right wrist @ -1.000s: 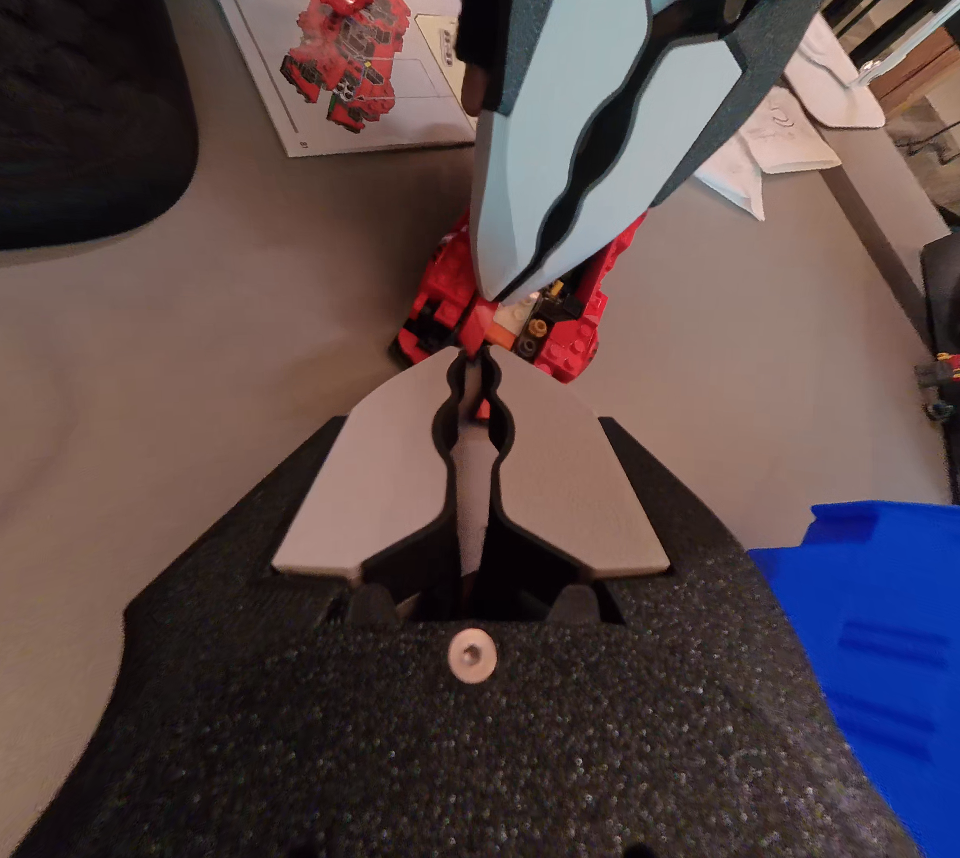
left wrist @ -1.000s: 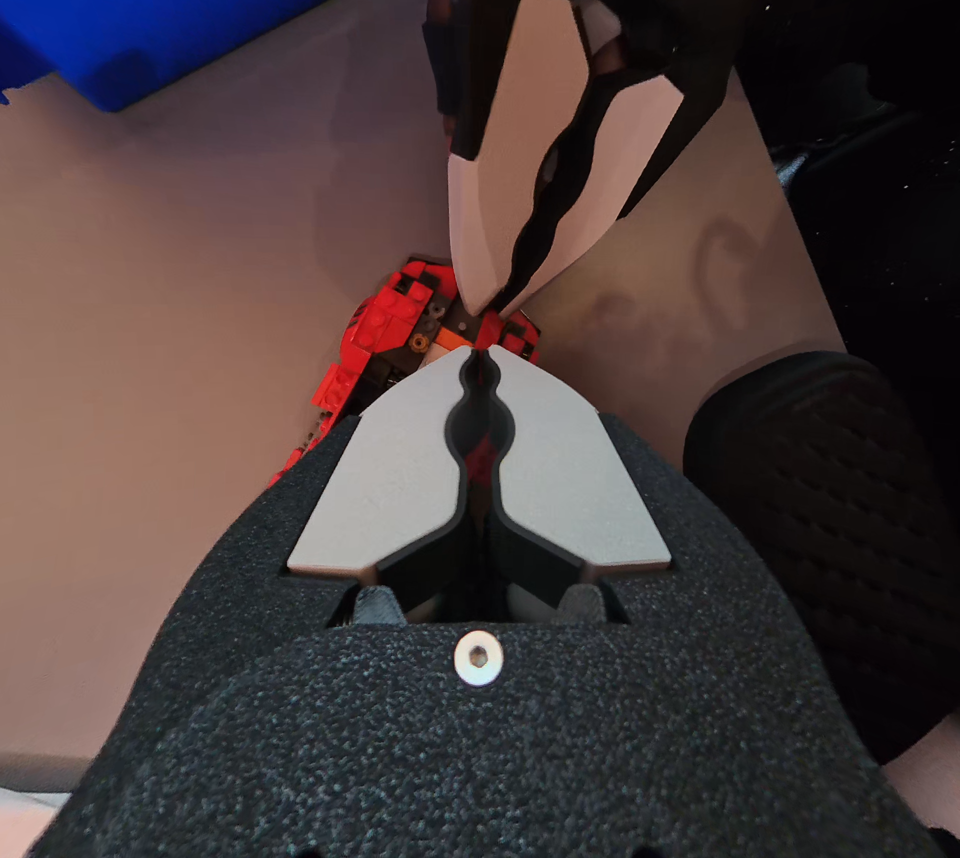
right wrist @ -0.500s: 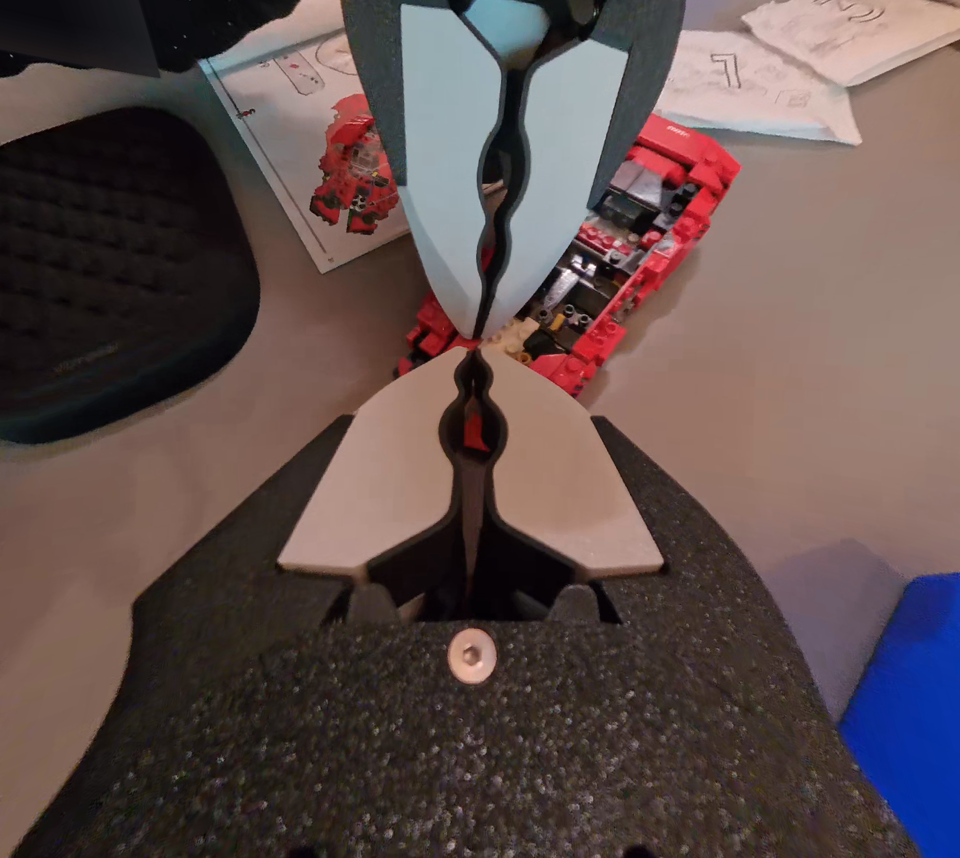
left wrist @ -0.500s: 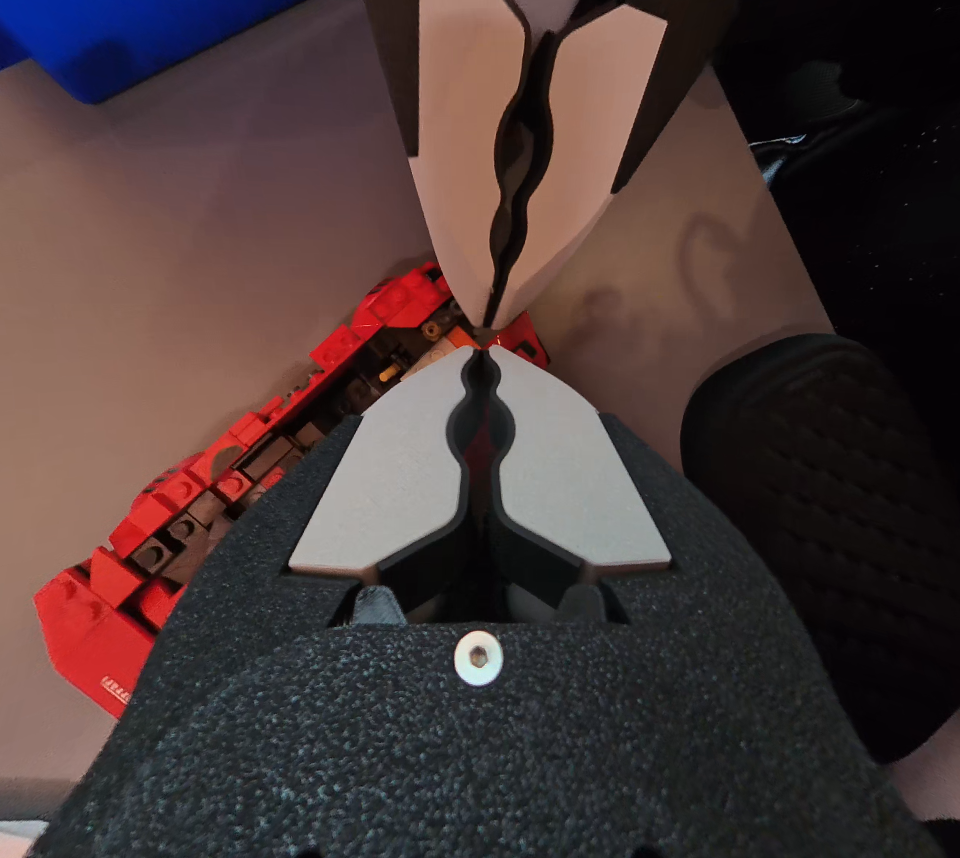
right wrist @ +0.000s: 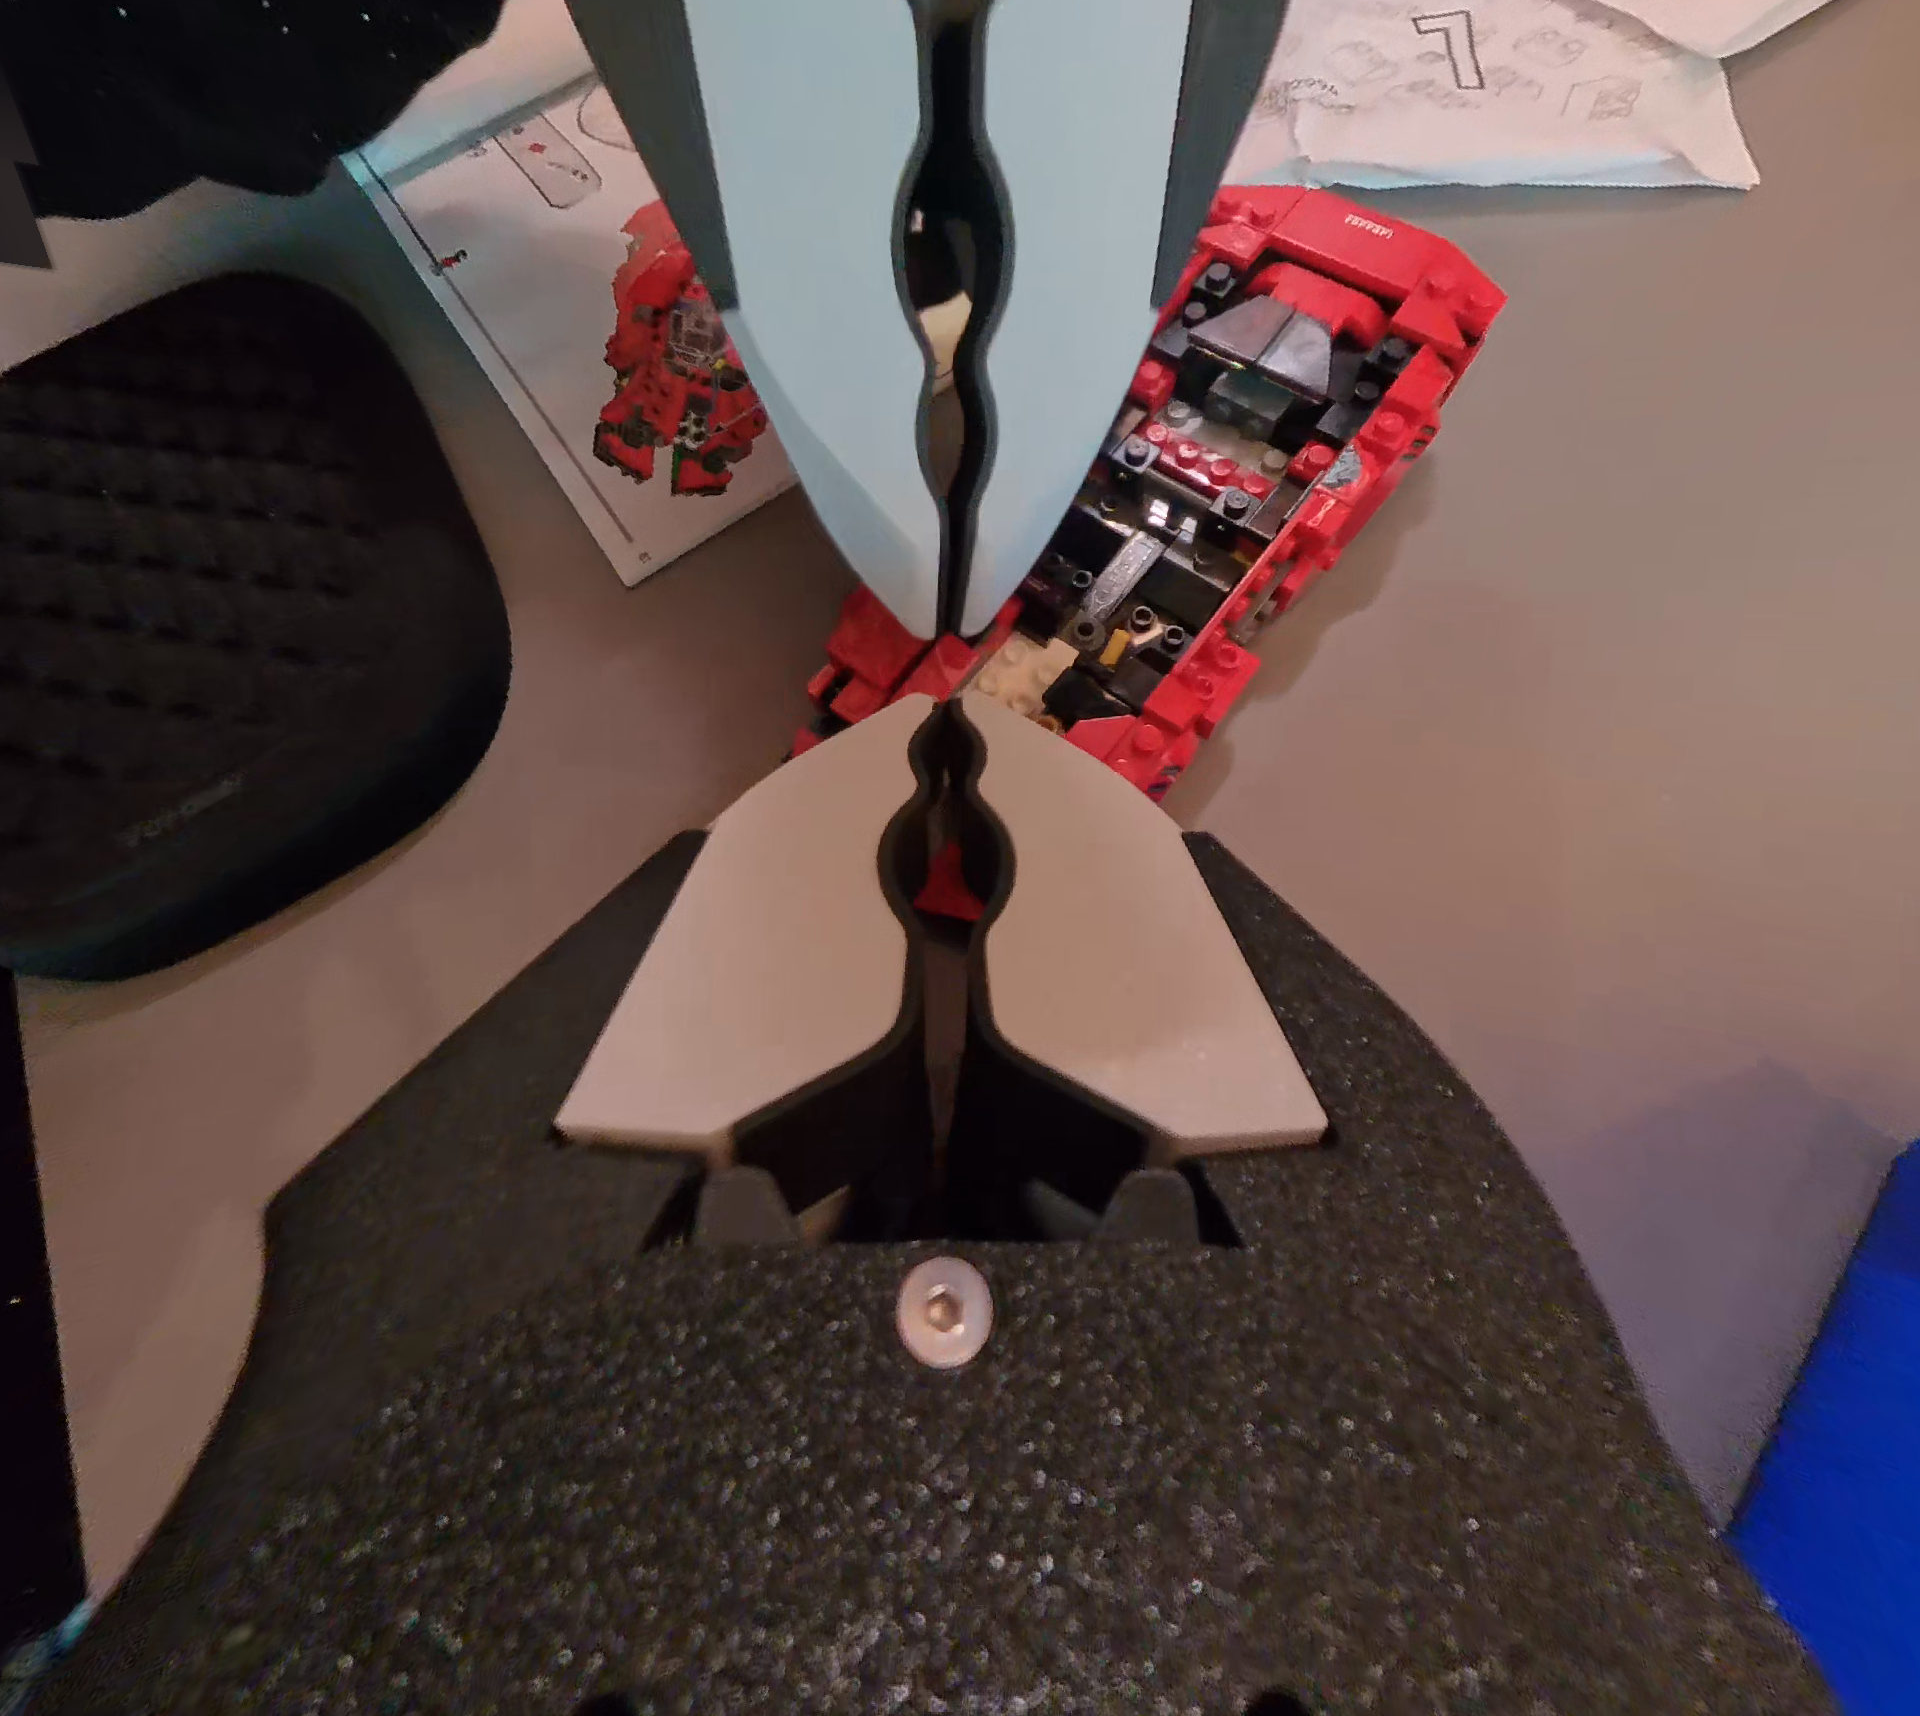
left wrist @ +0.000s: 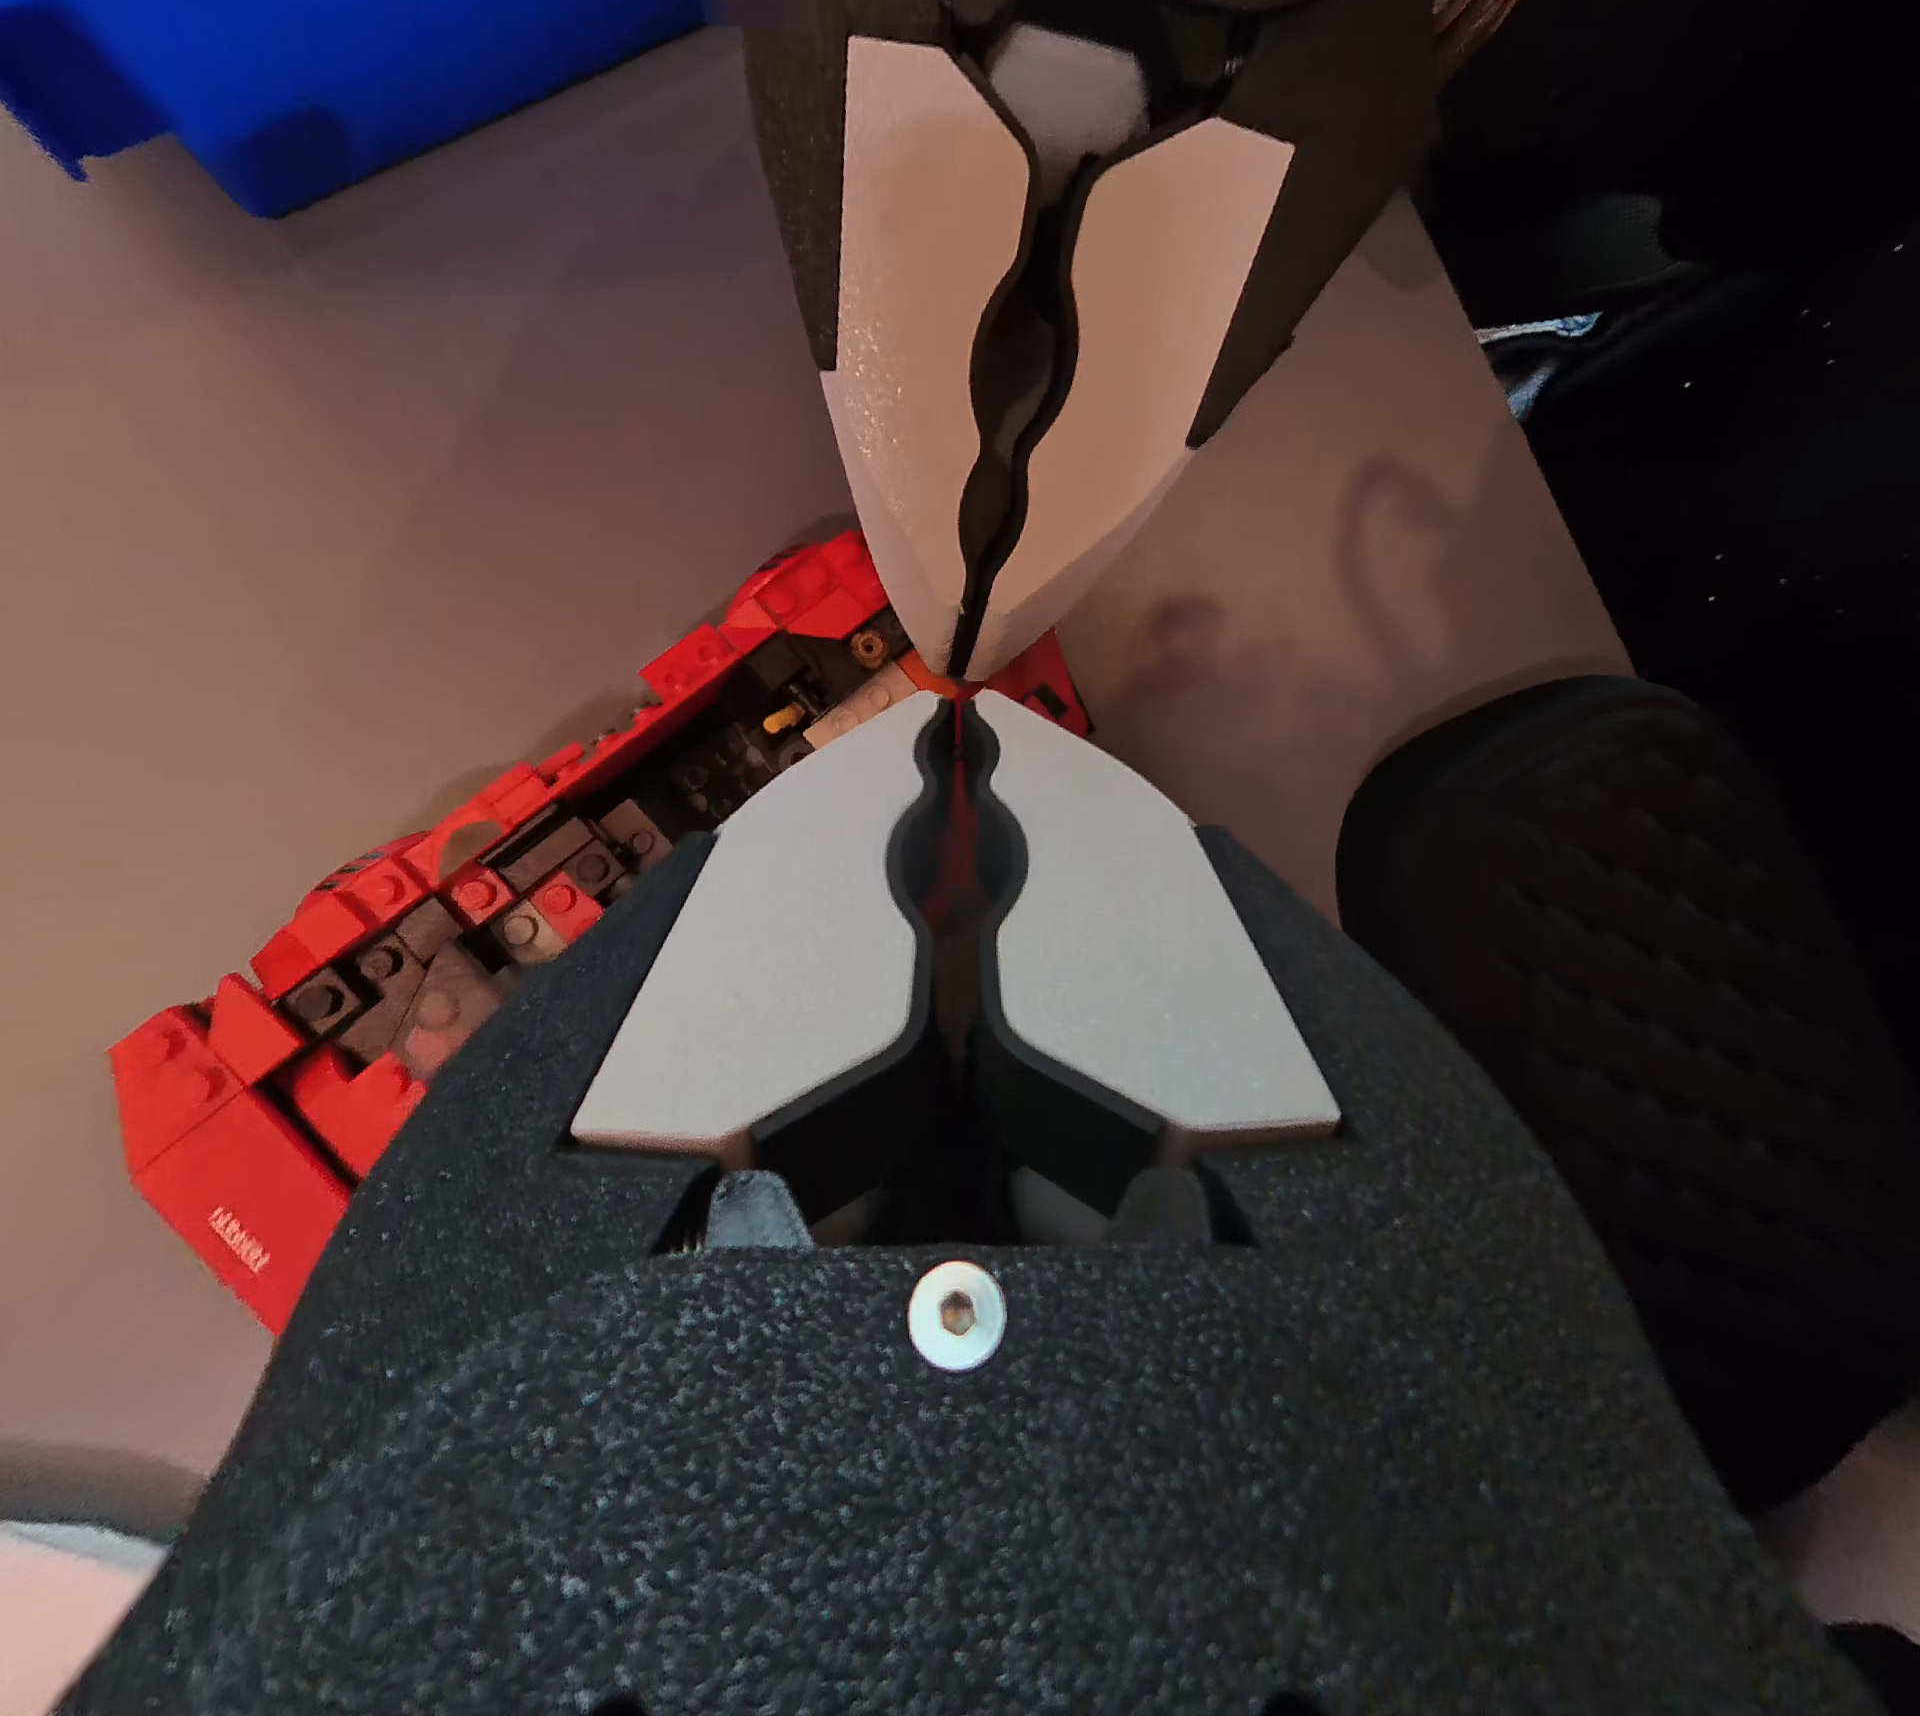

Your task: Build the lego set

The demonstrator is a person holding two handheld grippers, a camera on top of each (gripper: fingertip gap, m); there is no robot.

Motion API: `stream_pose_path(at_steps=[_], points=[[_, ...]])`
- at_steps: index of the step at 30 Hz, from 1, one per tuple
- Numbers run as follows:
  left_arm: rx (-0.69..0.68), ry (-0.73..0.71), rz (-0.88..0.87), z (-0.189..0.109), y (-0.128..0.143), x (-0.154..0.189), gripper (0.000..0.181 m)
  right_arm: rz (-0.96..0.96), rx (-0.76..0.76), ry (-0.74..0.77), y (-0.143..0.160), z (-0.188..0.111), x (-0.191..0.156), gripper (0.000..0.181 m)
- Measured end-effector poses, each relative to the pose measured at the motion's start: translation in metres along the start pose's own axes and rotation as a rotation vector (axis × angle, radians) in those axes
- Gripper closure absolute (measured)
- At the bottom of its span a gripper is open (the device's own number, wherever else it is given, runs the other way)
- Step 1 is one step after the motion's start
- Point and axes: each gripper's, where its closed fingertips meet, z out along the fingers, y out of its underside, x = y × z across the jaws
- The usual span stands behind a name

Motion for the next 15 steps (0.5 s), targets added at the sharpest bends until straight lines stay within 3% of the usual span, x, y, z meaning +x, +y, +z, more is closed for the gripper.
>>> stream_pose_path(at_steps=[4, 8, 15], points=[[0.021, -0.084, -0.059, -0.019, 0.002, -0.001, 0.180, 0.072, -0.010, 0.004, 0.000, -0.001, 0.003, 0.181], [0.009, -0.228, -0.147, -0.029, 0.025, 0.007, 0.181, 0.167, -0.033, 0.005, 0.001, -0.001, 0.007, 0.181], [-0.024, -0.328, -0.270, -0.006, 0.049, 0.015, 0.181, 0.211, -0.065, -0.006, 0.000, 0.006, 0.004, 0.181]])
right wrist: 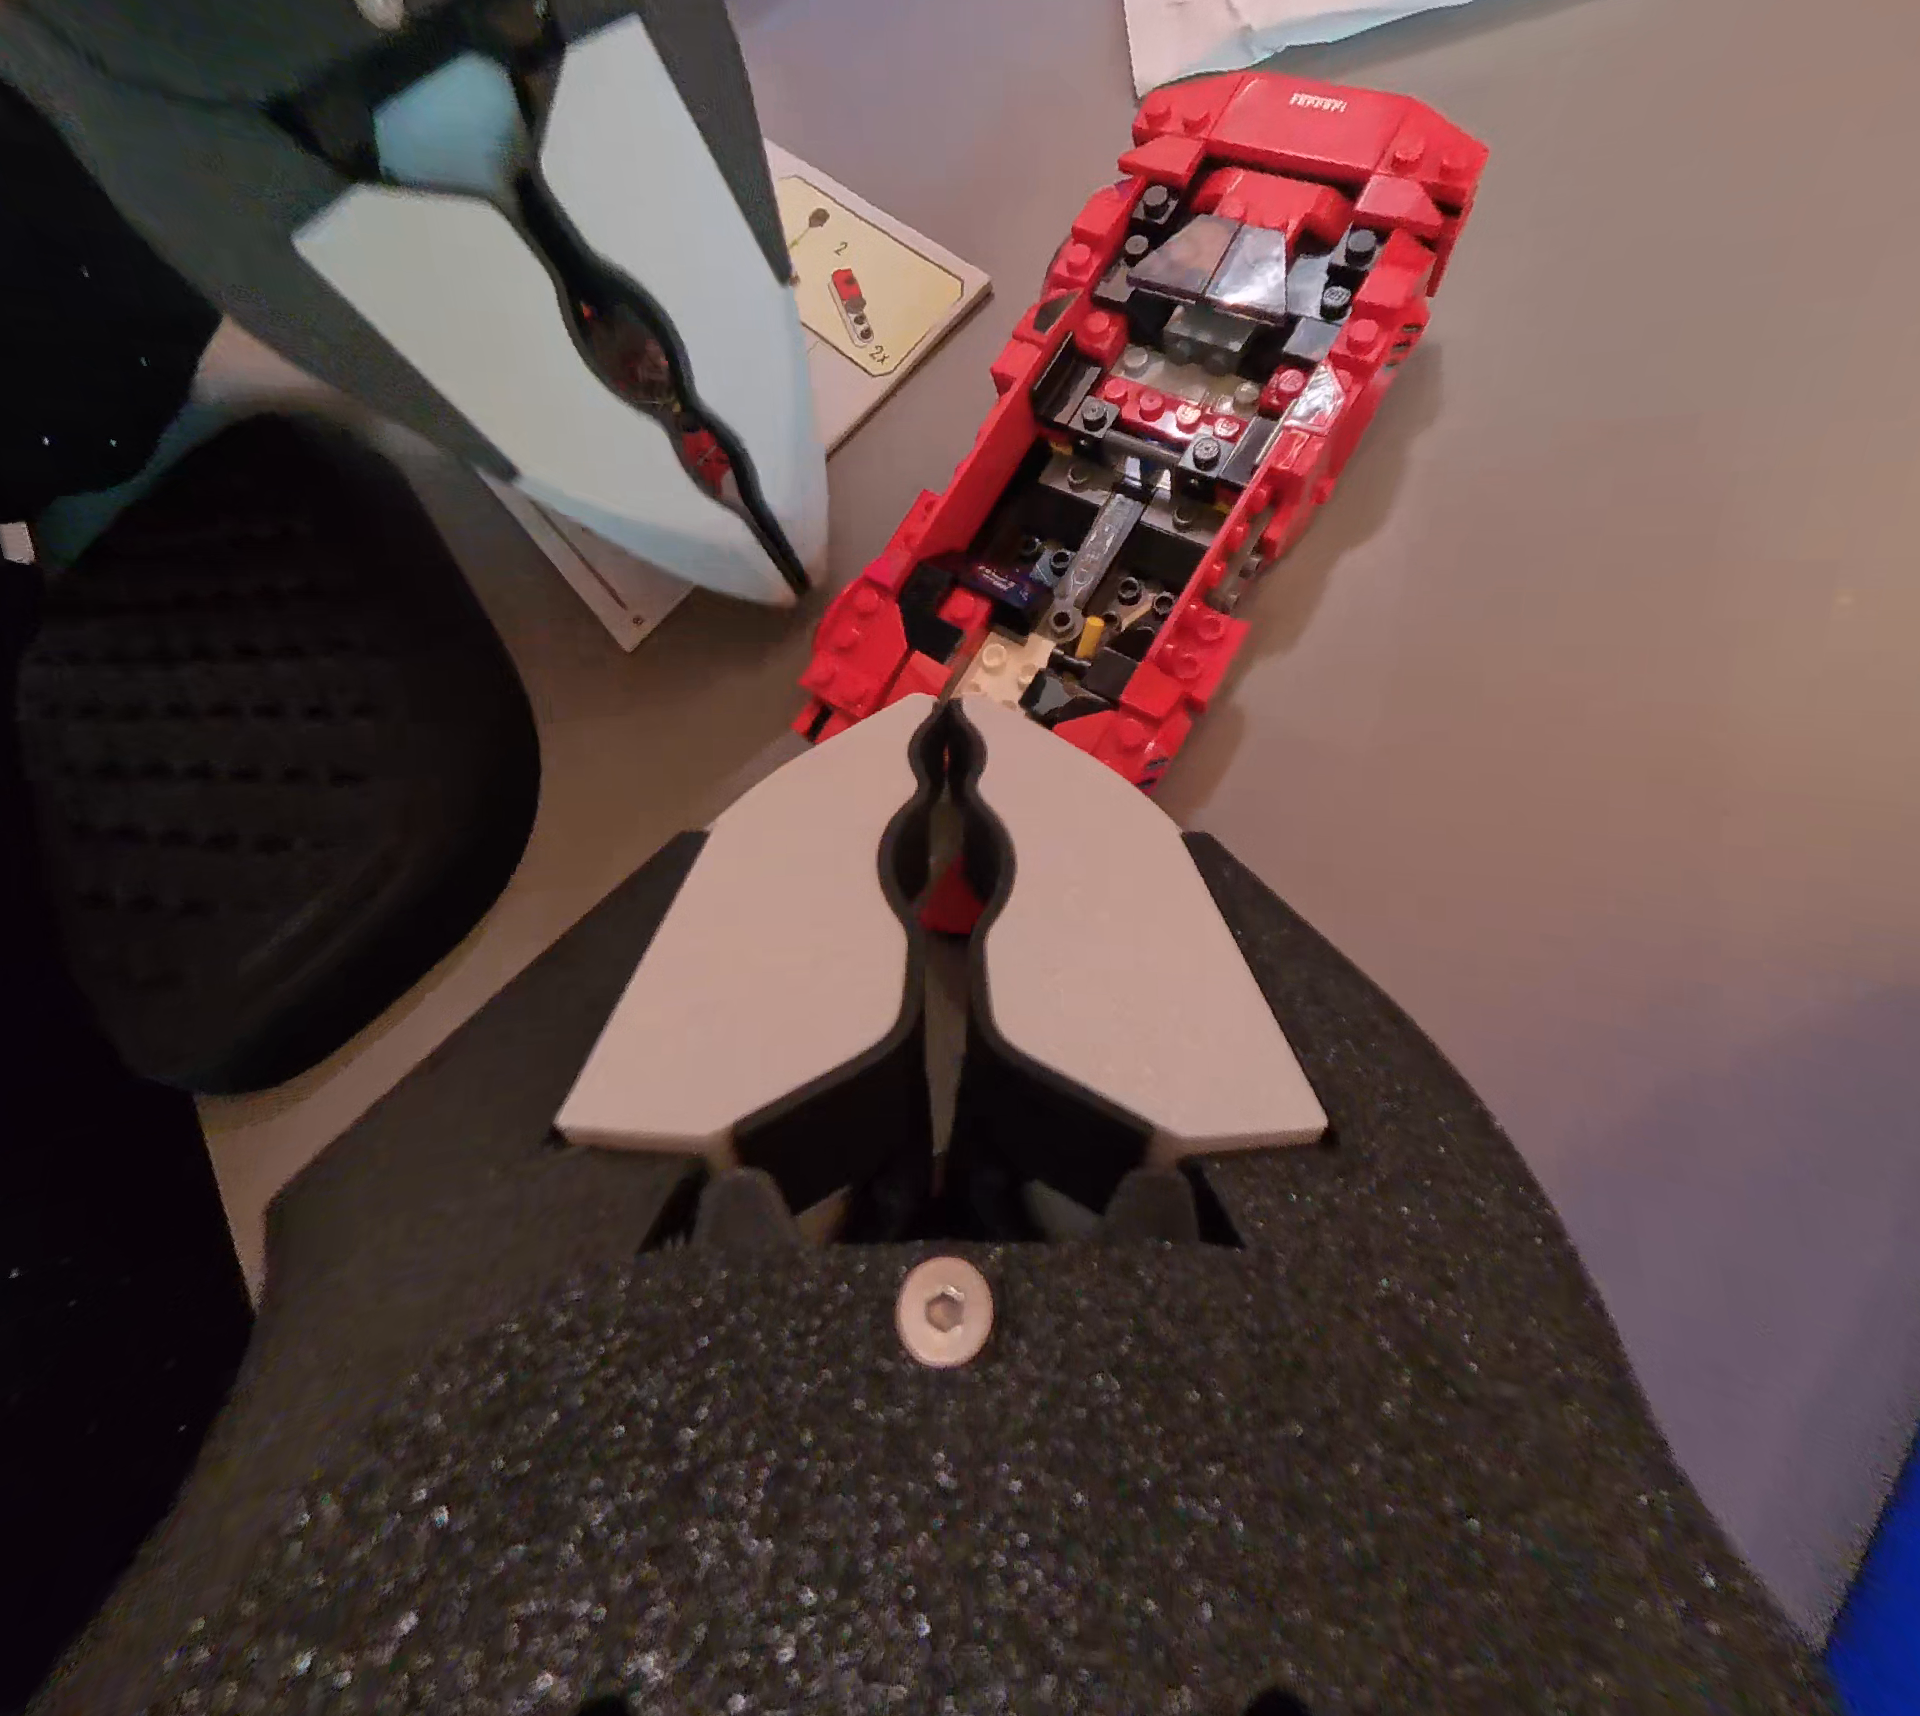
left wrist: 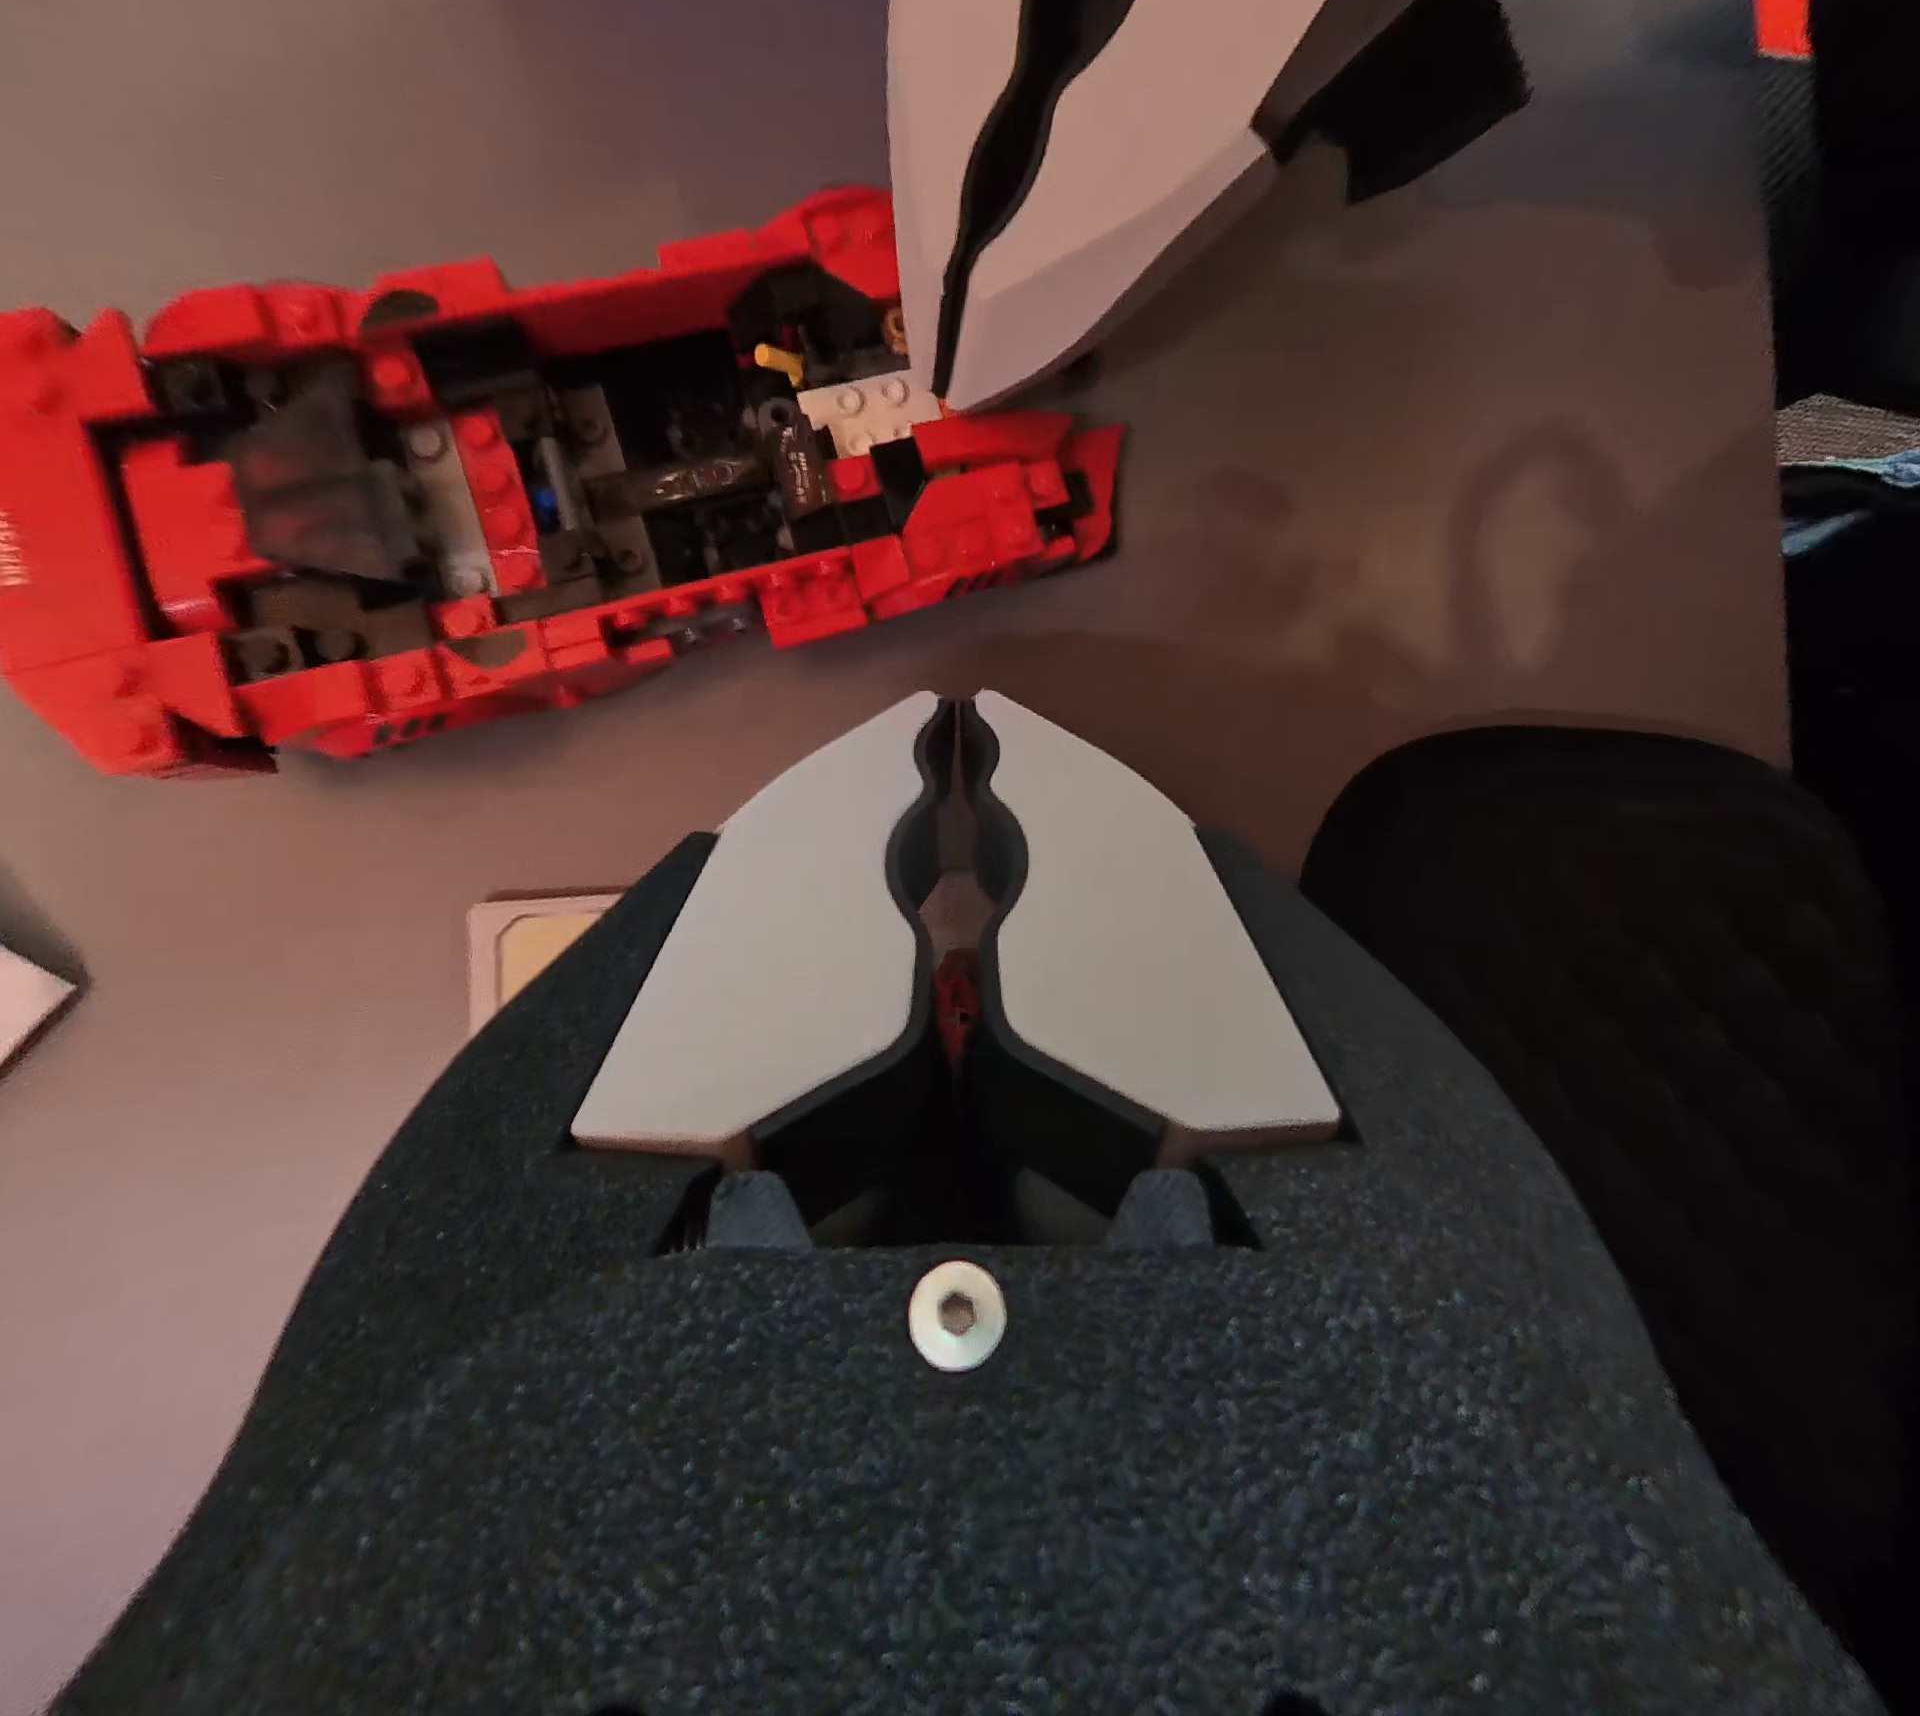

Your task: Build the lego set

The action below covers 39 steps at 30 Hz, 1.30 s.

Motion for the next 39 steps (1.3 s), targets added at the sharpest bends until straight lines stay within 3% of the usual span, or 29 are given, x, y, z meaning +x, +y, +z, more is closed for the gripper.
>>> stream_pose_path(at_steps=[7, 29, 32, 35, 39], points=[[0.036, -0.006, -0.028, 0.013, -0.006, 0.001, 0.181, 0.014, -0.002, 0.007, -0.003, 0.002, 0.001, 0.181], [0.074, 0.001, -0.058, 0.014, -0.010, 0.003, 0.181, -0.097, -0.085, 0.023, -0.007, 0.009, -0.007, 0.181], [0.079, 0.008, -0.063, 0.013, -0.009, 0.003, 0.181, -0.071, -0.023, 0.027, -0.016, 0.003, -0.005, 0.181], [0.082, 0.007, -0.065, 0.012, -0.009, 0.003, 0.181, -0.061, -0.072, 0.103, -0.008, -0.003, 0.007, 0.181], [0.084, 0.010, -0.061, 0.012, -0.010, 0.003, 0.181, -0.193, -0.132, 0.169, 0.000, 0.003, 0.008, 0.181]])
